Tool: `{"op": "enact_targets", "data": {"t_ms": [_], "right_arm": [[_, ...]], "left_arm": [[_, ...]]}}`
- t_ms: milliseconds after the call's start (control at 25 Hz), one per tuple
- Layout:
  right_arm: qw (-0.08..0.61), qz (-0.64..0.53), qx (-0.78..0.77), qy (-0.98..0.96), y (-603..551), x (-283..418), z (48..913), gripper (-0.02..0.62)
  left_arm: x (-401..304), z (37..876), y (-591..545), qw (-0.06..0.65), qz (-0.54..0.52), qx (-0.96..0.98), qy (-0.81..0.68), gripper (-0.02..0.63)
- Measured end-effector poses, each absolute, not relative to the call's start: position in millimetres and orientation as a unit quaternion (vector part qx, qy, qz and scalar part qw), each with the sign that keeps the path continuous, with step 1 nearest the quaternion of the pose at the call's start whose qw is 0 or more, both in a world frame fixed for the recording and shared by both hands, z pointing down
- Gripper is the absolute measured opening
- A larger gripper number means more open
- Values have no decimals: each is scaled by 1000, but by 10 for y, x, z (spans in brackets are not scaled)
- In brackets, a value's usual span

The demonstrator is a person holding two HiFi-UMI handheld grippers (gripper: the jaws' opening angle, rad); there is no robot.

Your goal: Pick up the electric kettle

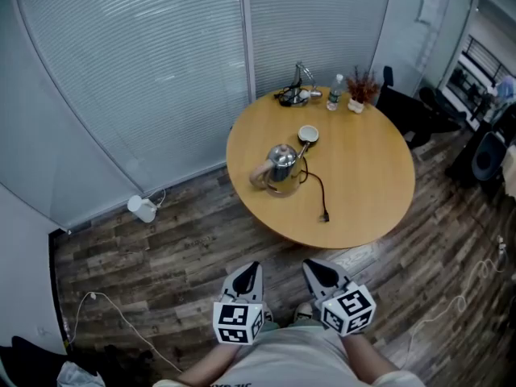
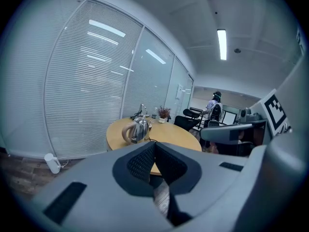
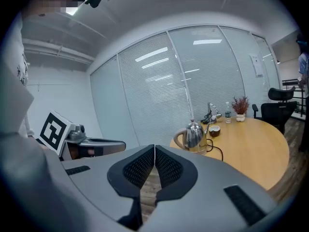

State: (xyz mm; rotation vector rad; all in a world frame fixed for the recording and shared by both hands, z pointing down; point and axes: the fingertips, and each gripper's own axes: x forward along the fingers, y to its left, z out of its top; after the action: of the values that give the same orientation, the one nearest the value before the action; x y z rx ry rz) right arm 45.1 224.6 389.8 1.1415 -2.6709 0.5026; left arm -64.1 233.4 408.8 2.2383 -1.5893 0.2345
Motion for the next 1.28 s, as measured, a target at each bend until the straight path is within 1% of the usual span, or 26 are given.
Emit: {"op": "enact_targets", "data": {"t_ms": [280, 640, 920, 1280], "right_arm": [[99, 168, 423, -885, 2237, 330, 3932, 32], [98, 182, 434, -877, 2066, 382, 4068, 32], [89, 188, 426, -880, 1563, 474, 4127, 32], [91, 176, 405, -893, 628, 680, 4077, 32]], "left_arm": [[-819, 4109, 2314, 195, 80, 813, -542, 3], [-820, 4170, 2104, 201, 78, 816, -536, 3], [-795, 4208, 1649, 197, 75, 805, -554, 3], [-575, 4176, 743, 195, 68, 793, -573, 3]]}}
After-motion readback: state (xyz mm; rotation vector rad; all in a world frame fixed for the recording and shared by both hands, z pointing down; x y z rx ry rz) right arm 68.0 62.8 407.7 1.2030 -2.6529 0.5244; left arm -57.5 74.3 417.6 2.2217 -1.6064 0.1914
